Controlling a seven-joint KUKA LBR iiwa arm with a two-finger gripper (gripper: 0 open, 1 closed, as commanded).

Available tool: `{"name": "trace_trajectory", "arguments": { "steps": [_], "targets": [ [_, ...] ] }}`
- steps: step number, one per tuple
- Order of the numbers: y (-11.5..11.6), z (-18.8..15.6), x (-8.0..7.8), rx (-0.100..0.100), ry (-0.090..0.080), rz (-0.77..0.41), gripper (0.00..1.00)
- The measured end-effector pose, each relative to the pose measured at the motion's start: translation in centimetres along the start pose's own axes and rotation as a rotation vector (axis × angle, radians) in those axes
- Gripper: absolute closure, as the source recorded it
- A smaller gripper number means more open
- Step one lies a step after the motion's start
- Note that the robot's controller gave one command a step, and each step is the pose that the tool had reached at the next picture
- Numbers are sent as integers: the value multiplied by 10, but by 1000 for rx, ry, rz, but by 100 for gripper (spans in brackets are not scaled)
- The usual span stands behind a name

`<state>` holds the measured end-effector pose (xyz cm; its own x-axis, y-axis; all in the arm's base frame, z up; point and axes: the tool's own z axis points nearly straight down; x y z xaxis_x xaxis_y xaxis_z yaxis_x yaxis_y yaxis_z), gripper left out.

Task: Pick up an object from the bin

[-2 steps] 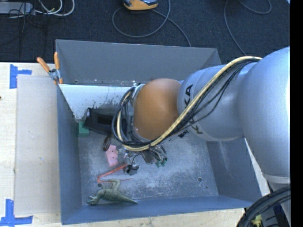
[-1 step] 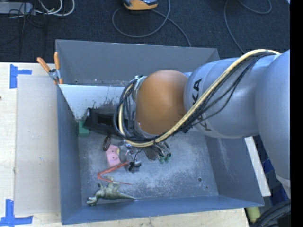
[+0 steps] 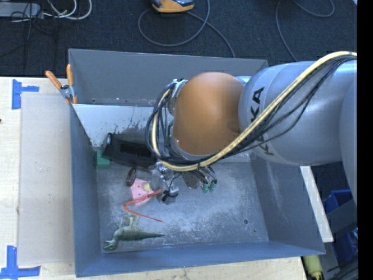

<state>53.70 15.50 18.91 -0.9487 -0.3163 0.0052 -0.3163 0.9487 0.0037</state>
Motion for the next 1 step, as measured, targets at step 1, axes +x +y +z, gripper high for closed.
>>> {"name": "trace_trajectory", "arguments": {
  "steps": [1],
  "targets": [
    [-5, -39, -2, -1, 18, -11, 100]
  ]
}}
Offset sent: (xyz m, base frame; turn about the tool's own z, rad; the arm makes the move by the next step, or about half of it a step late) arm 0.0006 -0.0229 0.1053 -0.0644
